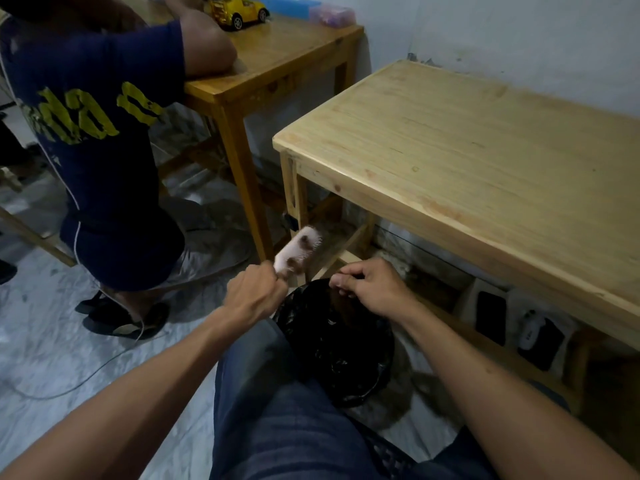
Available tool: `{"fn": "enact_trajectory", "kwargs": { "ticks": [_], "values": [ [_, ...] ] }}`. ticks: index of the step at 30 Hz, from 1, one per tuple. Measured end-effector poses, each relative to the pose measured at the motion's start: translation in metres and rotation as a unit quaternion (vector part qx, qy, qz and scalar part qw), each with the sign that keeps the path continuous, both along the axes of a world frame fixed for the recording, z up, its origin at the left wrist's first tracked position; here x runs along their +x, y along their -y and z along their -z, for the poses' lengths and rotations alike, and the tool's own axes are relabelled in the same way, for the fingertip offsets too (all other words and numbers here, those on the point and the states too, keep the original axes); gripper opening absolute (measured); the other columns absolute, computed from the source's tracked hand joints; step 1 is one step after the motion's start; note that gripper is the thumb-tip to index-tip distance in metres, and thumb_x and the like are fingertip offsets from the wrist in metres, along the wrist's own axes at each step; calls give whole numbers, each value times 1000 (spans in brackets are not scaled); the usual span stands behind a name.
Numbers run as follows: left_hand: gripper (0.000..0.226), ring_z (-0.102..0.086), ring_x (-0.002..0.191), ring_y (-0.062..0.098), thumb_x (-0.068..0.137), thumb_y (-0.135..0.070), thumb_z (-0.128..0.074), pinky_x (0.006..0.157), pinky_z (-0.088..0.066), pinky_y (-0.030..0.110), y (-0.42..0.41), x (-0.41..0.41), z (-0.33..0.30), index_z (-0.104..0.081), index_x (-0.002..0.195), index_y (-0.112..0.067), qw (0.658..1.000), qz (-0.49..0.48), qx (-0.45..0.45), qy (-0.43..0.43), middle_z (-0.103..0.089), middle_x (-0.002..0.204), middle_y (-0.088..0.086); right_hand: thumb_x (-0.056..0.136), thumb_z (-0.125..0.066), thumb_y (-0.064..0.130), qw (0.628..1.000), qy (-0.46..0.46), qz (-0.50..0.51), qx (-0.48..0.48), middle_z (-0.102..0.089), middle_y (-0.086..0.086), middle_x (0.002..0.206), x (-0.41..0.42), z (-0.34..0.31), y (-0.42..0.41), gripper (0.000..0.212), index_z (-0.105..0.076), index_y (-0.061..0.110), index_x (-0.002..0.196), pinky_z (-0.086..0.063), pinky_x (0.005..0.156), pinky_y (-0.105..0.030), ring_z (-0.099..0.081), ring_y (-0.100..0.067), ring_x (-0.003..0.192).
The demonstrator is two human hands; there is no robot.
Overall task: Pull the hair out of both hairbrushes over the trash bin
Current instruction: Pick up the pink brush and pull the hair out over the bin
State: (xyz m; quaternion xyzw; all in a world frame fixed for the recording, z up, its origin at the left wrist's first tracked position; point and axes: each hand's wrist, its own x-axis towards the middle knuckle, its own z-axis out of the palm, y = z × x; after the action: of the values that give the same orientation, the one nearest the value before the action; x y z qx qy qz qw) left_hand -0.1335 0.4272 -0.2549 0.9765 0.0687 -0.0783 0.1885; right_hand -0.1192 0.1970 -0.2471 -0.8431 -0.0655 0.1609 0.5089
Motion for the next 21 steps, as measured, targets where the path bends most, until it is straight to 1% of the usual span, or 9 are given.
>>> {"fn": "enact_trajectory", "kwargs": {
  "ticks": [2,5,9,11,14,16,18,19,21],
  "values": [
    [33,-64,82,32,96,-36,-45,74,-57,43,-11,2,6,-59,107,-8,999,-49,-8,-21,-66,96,13,91,-76,24,1000,4,-4,-8,-77,1,74,-2,-4,8,13,-81,27,80,-53,68,-19,-68,-4,69],
    [34,-63,79,30,98,-38,-45,67,-53,39,-20,1,11,-58,109,-8,999,-43,0,-34,-66,96,12,92,-75,29,999,-10,11,-35,-79,0,79,2,2,19,14,-79,30,79,-59,80,-35,-75,-17,79],
    [33,-62,78,26,101,-45,-42,70,-56,44,-7,-5,12,-56,106,-15,999,14,-30,-13,-65,95,9,99,-66,24,996,-66,-12,-57,-75,0,82,4,16,18,12,-77,22,98,-59,89,-43,-70,-14,77],
    [36,-62,79,27,101,-49,-40,70,-54,44,3,-7,10,-56,101,-17,999,26,-40,-5,-66,93,9,101,-62,22,994,-81,-22,-66,-76,-1,87,3,23,13,17,-75,20,111,-59,92,-42,-69,-13,78],
    [35,-63,82,30,101,-47,-41,76,-55,48,14,-11,9,-56,101,-16,998,45,-50,-1,-67,93,10,99,-61,15,990,-108,-46,-82,-77,-9,106,4,29,11,34,-67,14,132,-59,90,-34,-71,-13,85],
    [34,-64,82,30,102,-45,-42,76,-55,49,16,-14,9,-57,104,-15,997,51,-59,-4,-67,93,11,92,-64,9,988,-114,-50,-87,-71,-8,126,7,32,11,50,-60,17,141,-59,96,-39,-71,-17,100],
    [34,-63,82,32,102,-43,-43,74,-55,47,17,-15,9,-58,104,-13,997,50,-53,-3,-67,94,13,89,-64,7,992,-106,-22,-66,-65,-4,135,12,31,10,56,-57,20,143,-60,88,-38,-70,-20,105],
    [34,-63,82,33,102,-43,-43,72,-53,46,17,-16,10,-58,105,-12,998,50,-46,-1,-67,94,13,91,-63,8,994,-101,3,-45,-66,-4,130,15,31,9,53,-57,19,143,-60,79,-34,-71,-19,99],
    [33,-62,80,30,103,-41,-43,69,-49,42,18,-16,10,-58,106,-12,997,58,-41,-1,-67,94,12,96,-62,11,994,-91,57,-11,-70,2,106,19,25,8,39,-62,16,135,-59,68,-29,-72,-17,84]
  ]
}}
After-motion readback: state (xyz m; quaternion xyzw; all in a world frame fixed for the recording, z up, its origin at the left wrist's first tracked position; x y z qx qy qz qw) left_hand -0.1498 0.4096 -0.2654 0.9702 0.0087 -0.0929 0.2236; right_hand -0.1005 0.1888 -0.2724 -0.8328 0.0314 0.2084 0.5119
